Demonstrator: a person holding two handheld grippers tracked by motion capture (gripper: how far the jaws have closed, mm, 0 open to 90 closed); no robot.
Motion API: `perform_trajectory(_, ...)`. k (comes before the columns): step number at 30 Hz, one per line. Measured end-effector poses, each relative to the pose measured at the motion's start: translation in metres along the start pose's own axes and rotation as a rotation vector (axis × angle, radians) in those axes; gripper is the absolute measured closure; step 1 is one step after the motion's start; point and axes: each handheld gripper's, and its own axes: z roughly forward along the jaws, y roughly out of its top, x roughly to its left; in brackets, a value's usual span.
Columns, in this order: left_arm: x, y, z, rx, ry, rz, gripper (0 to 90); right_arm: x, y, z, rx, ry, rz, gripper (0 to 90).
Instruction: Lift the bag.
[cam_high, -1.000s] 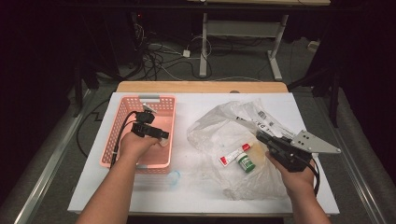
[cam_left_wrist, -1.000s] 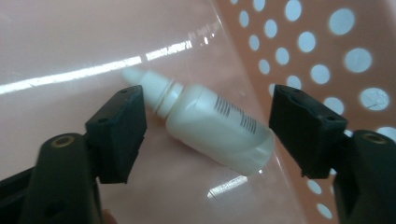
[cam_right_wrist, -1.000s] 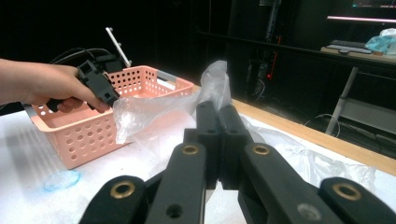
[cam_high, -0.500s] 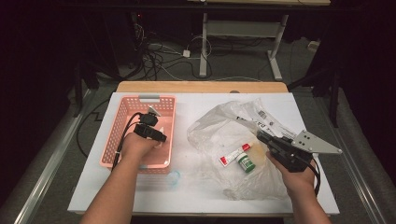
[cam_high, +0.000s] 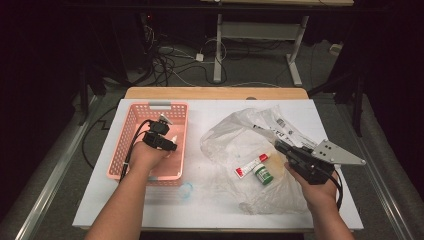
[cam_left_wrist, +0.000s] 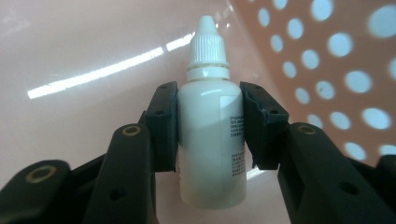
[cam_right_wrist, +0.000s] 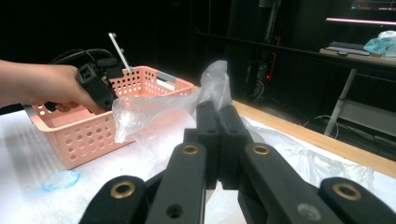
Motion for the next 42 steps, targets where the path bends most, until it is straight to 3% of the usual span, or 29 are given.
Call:
perform_trajectory(6, 0.001, -0.005, -0.016, -0.055, -0.012, 0.013, 58.1, 0.002, 0.000, 0.001, 0.001, 0.003, -0.001, 89.7)
perform_trajectory(10, 0.000, -0.010, -0.027, -0.116, -0.043, 0.018, 58.1, 0.002, 0.000, 0.000, 0.001, 0.002, -0.001, 89.7)
perform_trajectory(20, -0.012, -0.030, -0.048, -0.247, -0.074, 0.072, 58.1, 0.002, 0.000, 0.000, 0.006, 0.002, -0.002, 89.7)
perform_trajectory(32, -0.022, -0.059, -0.064, -0.392, -0.094, 0.101, 58.1, 0.003, 0.000, 0.000, 0.004, -0.001, -0.003, 89.8)
perform_trajectory(42, -0.033, -0.083, -0.066, -0.465, -0.102, 0.125, 58.2, 0.003, -0.001, 0.001, 0.007, 0.000, -0.008, 89.8)
